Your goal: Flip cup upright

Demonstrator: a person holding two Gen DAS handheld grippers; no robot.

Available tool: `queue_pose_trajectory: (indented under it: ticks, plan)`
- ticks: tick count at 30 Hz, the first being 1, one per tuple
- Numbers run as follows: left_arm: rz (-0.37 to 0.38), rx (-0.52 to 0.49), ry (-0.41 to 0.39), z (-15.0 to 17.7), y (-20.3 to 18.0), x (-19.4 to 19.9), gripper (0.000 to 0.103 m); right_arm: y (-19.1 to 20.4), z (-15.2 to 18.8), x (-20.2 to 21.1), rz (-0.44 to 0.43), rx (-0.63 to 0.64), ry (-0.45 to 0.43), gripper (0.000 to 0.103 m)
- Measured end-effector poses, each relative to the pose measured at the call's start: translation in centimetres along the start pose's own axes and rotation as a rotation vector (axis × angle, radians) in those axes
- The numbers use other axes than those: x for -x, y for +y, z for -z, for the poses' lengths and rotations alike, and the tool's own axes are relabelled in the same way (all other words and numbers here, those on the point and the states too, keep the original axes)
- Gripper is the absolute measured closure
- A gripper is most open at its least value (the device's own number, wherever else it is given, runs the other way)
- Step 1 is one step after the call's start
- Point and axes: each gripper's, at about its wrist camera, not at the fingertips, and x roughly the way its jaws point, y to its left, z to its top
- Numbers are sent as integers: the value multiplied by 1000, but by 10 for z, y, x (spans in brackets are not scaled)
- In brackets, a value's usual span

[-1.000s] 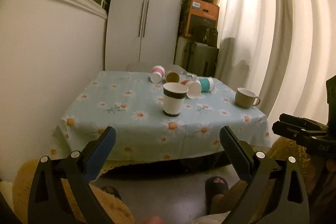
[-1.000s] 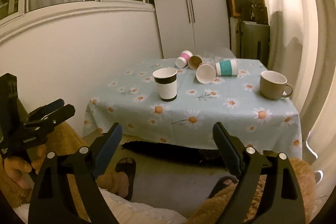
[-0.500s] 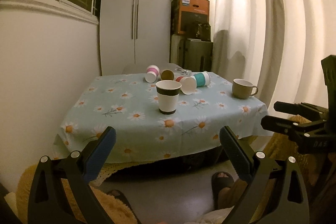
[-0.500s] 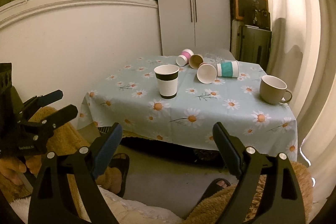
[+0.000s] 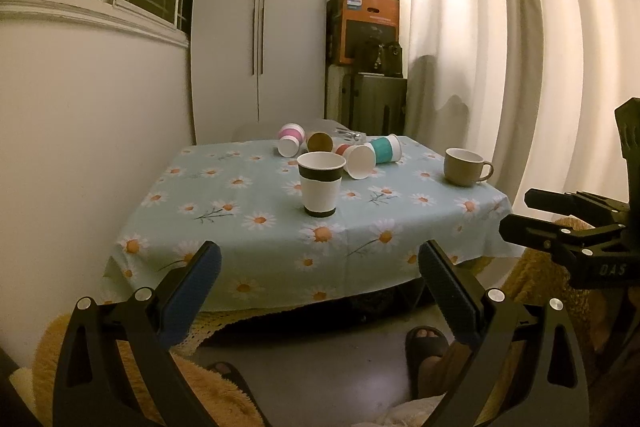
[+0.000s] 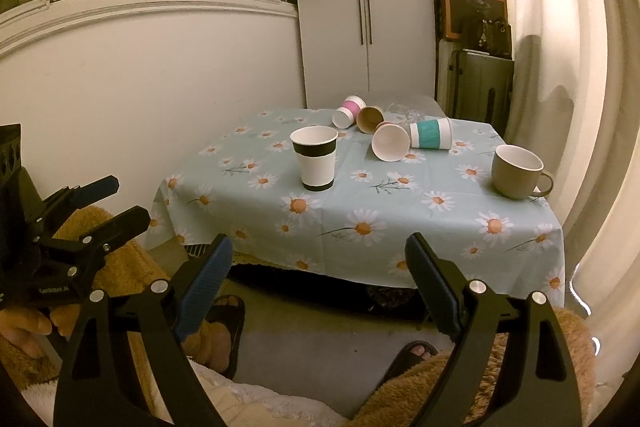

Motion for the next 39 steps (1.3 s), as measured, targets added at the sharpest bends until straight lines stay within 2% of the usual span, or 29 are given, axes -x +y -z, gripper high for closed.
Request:
queue_pose_trajectory:
  ticks: [4, 39]
  plan:
    - [-1, -2, 3, 0, 0, 0, 7, 1, 0, 0, 7, 1, 1, 12]
    - [9, -2, -17, -2, 3, 2, 7, 2, 1, -3, 10, 5, 5, 12]
